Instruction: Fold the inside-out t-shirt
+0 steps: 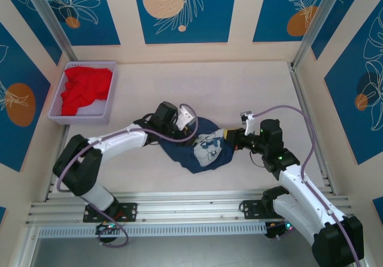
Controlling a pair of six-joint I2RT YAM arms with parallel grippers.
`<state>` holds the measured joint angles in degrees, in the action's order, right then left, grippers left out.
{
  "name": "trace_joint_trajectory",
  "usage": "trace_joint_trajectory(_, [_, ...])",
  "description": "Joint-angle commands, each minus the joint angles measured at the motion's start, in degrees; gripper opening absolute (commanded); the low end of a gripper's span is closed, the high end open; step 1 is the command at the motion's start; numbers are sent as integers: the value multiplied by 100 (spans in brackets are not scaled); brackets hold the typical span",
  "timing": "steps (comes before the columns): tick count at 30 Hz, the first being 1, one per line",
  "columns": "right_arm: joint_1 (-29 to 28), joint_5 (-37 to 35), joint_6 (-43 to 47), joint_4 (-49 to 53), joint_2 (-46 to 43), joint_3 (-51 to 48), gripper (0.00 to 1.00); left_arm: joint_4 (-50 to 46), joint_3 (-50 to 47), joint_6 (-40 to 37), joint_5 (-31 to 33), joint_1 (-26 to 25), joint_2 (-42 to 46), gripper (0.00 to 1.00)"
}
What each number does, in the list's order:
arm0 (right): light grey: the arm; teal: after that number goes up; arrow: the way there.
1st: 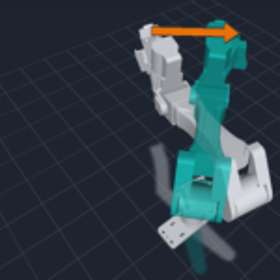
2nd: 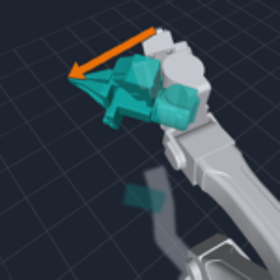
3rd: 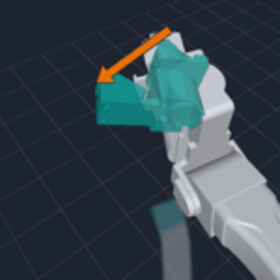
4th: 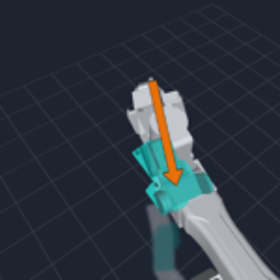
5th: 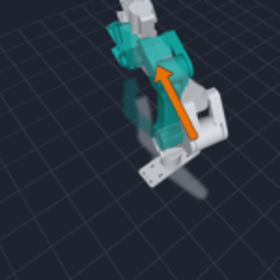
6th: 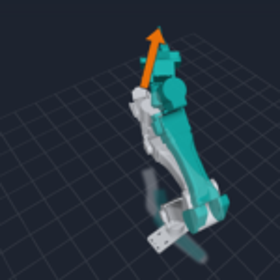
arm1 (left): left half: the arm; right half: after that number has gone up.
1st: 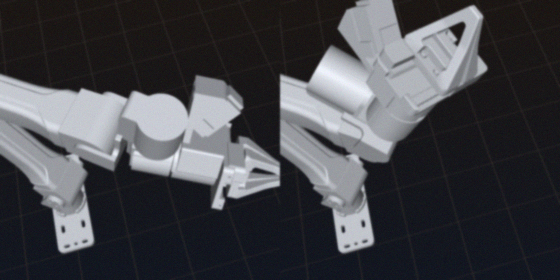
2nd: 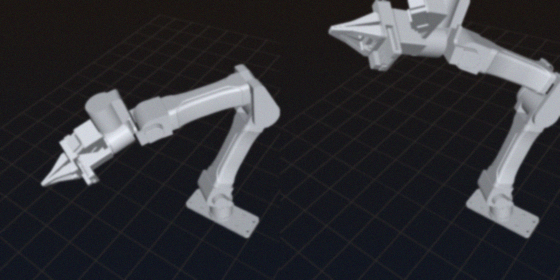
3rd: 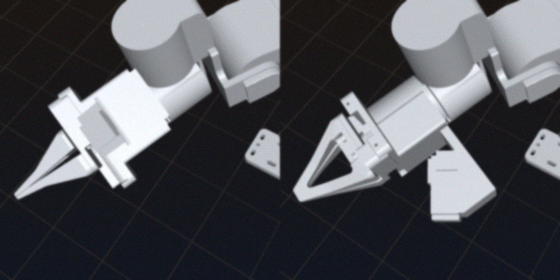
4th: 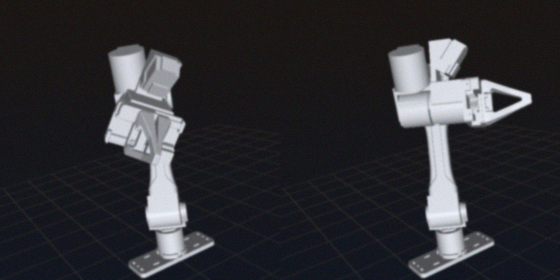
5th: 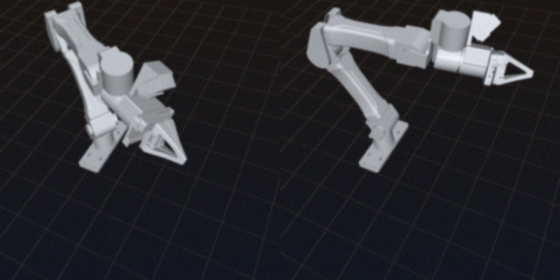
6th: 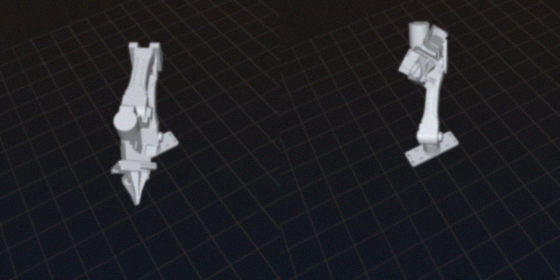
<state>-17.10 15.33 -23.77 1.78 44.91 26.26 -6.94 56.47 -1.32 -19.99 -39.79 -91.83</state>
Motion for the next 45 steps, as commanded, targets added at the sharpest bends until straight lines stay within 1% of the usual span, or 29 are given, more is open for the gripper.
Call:
trace_joint_trajectory(1, [34, 150, 57, -33, -53, 196, 0, -114, 440, -85, -506, -38, -342, 52])
trace_joint_trajectory(2, [32, 147, 57, -36, -64, 194, 0, -129, 549, -67, -590, -38, -426, 48])
trace_joint_trajectory(3, [36, 138, 57, -34, -75, 192, 0, -145, 656, -55, -662, -38, -502, 41])
trace_joint_trajectory(5, [38, 108, 81, -5, -105, 210, 0, -162, 787, -48, -773, -37, -549, 25])
trace_joint_trajectory(7, [49, 32, 130, 53, -147, 269, 0, -201, 878, -22, -912, -19, -459, 10])
trace_joint_trajectory(9, [58, -105, 177, 152, -177, 393, 0, -283, 910, 7, -992, -4, -209, 2])
trace_joint_trajectory(10, [65, -177, 193, 218, -184, 485, 0, -324, 907, 17, -990, 6, -1, 0])
trace_joint_trajectory(14, [41, -238, 172, 358, -93, 895, 0, -489, 962, 114, -793, 60, 861, 0])
trace_joint_trajectory(17, [6, -462, 193, 540, 60, 1333, 0, -923, 1283, 29, -605, 59, 1383, 0])
trace_joint_trajectory(20, [-54, -1111, 282, 1046, 430, 1943, 0, -1198, 1588, -2, -502, 59, 1787, 0])
trace_joint_trajectory(22, [-107, -1659, 385, 1540, 875, 2430, 0, -1465, 1799, -27, -320, 59, 1946, 0])
trace_joint_trajectory(23, [-134, -1871, 436, 1750, 1104, 2621, 0, -1610, 1884, -55, -173, 59, 1983, 0])
trace_joint_trajectory(25, [-176, -2195, 572, 2147, 1589, 3029, 0, -1903, 2049, -39, 369, 59, 2043, 0])
trace_joint_trajectory(27, [-235, -2374, 675, 2393, 1902, 3312, 2, -2105, 2191, 83, 880, 59, 2038, 0])
trace_joint_trajectory(29, [-315, -2483, 800, 2530, 2028, 3484, 11, -2258, 2301, 234, 1163, 50, 1971, 0])
trace_joint_trajectory(30, [-373, -2473, 904, 2556, 2016, 3536, 18, -2312, 2354, 361, 1286, 50, 1920, 0])
trace_joint_trajectory(32, [-495, -2146, 1166, 2453, 1847, 3506, 29, -2356, 2427, 589, 1260, 51, 1805, 0])
trace_joint_trajectory(34, [-694, -1610, 1297, 2214, 1562, 3347, 39, -2303, 2454, 820, 1111, 50, 1710, 0])
trace_joint_trajectory(37, [-1177, -1155, 1309, 1764, 1223, 3056, 47, -2290, 2538, 1033, 963, 50, 1571, 0])
trace_joint_trajectory(39, [-1592, -1059, 1252, 1408, 1136, 2880, 55, -2287, 2579, 1113, 892, 50, 1499, 0])
trace_joint_trajectory(40, [-1801, -1012, 1151, 1154, 1166, 2782, 58, -2273, 2597, 1153, 854, 42, 1469, 0])
trace_joint_trajectory(42, [-2089, -1018, 917, 716, 1365, 2663, 59, -2212, 2598, 1221, 739, 42, 1442, 0])
trace_joint_trajectory(44, [-2309, -1074, 801, 295, 1691, 2621, 66, -2149, 2597, 1273, 643, 42, 1431, 0])
trace_joint_trajectory(45, [-2414, -1238, 754, 125, 1878, 2621, 69, -2128, 2598, 1310, 624, 42, 1425, 0])
